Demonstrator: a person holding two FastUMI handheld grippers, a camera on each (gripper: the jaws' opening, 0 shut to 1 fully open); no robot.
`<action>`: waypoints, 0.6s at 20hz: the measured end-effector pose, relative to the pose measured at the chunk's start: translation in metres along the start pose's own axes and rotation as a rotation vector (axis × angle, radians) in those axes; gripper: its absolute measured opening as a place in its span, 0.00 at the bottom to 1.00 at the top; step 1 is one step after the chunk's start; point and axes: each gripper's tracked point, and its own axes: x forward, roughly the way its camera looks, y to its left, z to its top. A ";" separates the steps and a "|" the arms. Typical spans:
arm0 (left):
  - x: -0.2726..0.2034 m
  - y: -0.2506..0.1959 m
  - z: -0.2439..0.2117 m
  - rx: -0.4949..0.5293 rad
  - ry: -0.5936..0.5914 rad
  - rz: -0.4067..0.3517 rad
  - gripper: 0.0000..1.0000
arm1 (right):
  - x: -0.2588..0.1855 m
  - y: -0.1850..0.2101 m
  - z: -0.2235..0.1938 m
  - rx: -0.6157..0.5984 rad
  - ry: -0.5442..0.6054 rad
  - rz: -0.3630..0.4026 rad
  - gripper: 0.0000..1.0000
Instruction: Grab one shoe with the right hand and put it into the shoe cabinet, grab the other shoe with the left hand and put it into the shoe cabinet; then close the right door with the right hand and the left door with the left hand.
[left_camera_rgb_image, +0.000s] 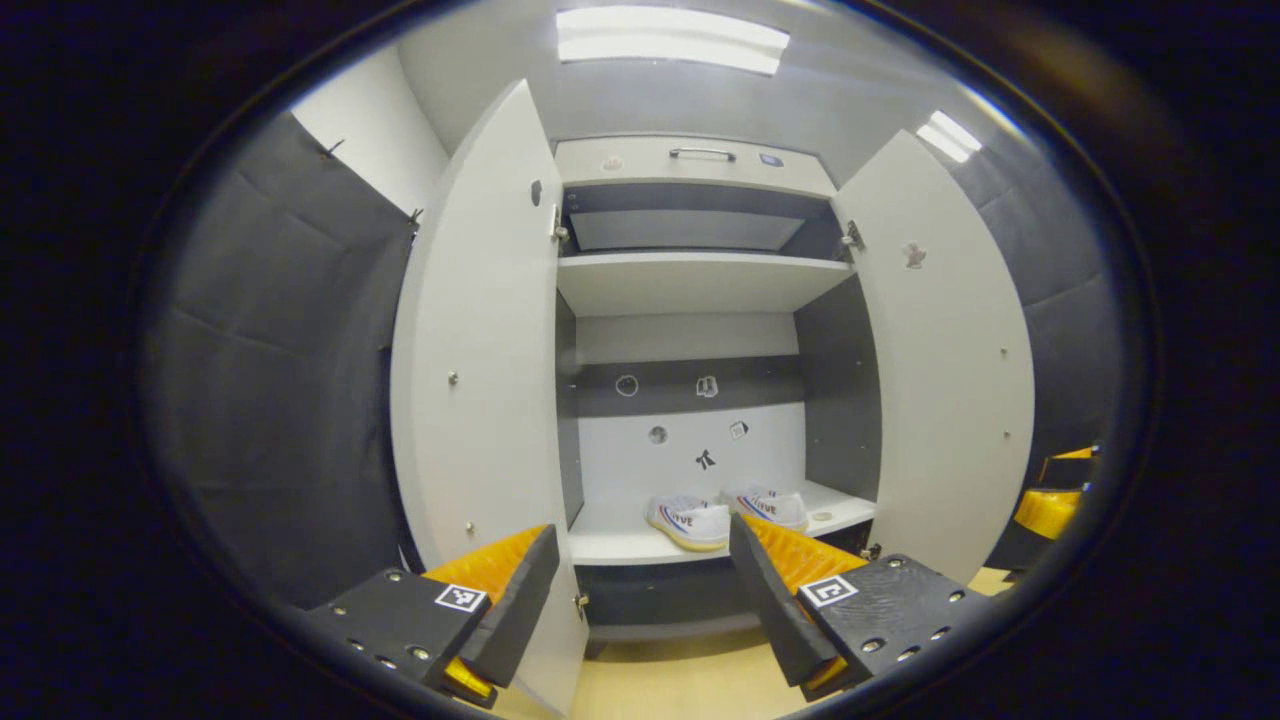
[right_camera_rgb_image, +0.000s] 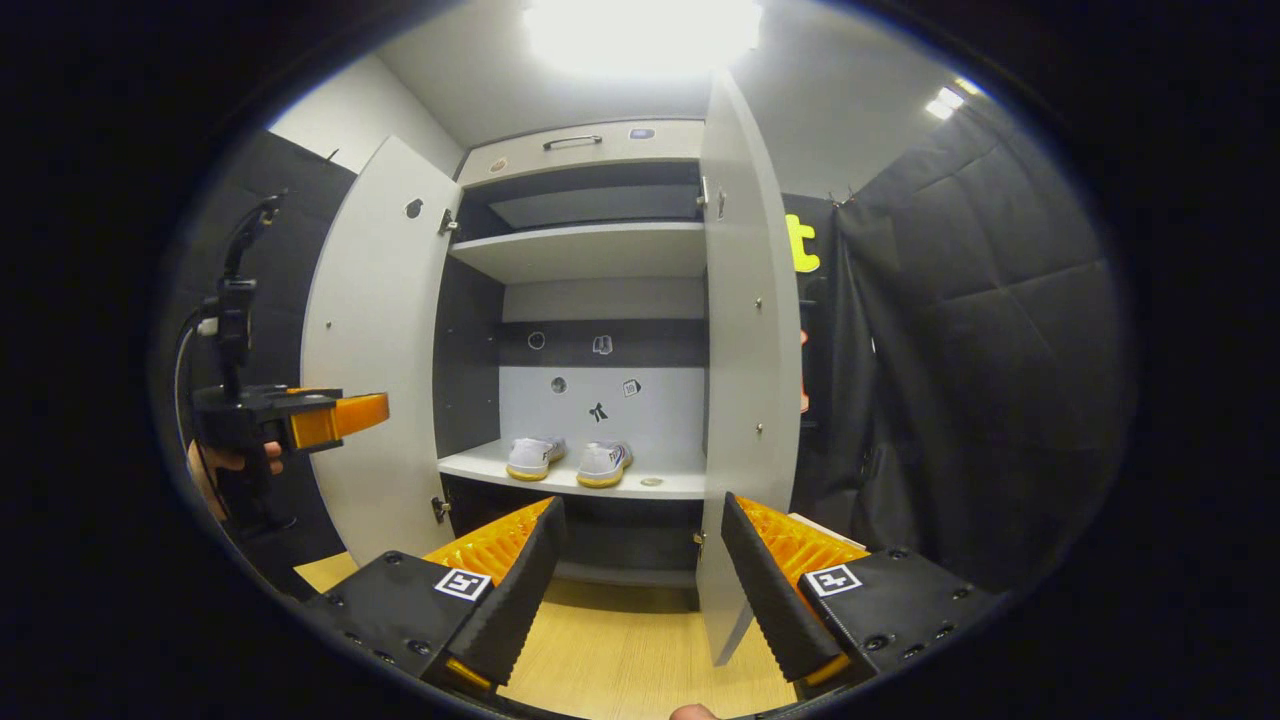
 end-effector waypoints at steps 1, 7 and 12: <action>-0.008 -0.002 0.000 -0.009 0.001 -0.003 1.00 | -0.001 -0.004 0.003 0.000 -0.004 -0.010 0.98; -0.044 0.001 -0.006 0.016 0.012 -0.013 0.97 | -0.011 -0.042 0.024 -0.024 -0.030 -0.099 0.98; -0.058 0.007 -0.005 0.001 0.007 -0.014 0.97 | -0.013 -0.091 0.038 -0.074 -0.027 -0.218 0.98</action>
